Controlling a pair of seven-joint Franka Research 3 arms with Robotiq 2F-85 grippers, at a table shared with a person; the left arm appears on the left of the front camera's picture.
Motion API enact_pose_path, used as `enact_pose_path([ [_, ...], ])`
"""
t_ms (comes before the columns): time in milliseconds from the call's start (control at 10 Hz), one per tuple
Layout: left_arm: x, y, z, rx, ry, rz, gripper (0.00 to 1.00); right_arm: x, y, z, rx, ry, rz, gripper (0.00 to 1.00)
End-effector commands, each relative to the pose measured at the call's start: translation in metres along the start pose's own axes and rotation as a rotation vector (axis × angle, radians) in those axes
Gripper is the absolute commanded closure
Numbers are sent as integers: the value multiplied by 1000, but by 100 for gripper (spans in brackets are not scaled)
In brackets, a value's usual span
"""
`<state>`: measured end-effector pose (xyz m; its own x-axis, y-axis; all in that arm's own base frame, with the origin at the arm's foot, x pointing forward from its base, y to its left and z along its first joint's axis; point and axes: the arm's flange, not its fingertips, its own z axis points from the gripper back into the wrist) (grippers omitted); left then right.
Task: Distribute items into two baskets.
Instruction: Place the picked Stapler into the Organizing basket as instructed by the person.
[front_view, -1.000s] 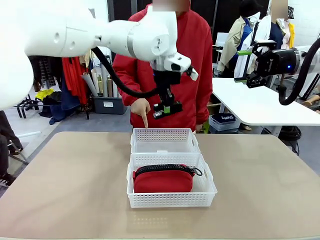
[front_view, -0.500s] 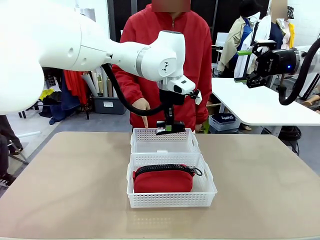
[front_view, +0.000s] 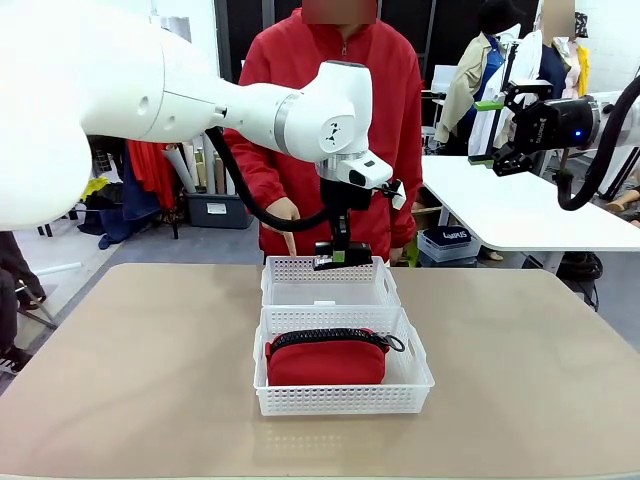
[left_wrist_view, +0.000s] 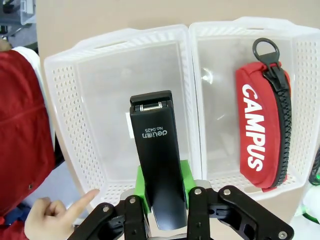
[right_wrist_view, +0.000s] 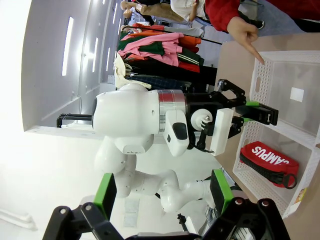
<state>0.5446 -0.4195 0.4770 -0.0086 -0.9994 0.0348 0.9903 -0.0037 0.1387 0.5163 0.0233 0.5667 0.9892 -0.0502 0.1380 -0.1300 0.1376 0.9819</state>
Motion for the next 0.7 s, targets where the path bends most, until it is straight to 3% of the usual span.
enact_pose_path([
  [0,-5,10,-3,5,13,-12,100,-2,2,0,3,-2,2,0],
  [600,-6,33,-49,-20,53,-88,100,-2,2,0,3,-2,2,0],
])
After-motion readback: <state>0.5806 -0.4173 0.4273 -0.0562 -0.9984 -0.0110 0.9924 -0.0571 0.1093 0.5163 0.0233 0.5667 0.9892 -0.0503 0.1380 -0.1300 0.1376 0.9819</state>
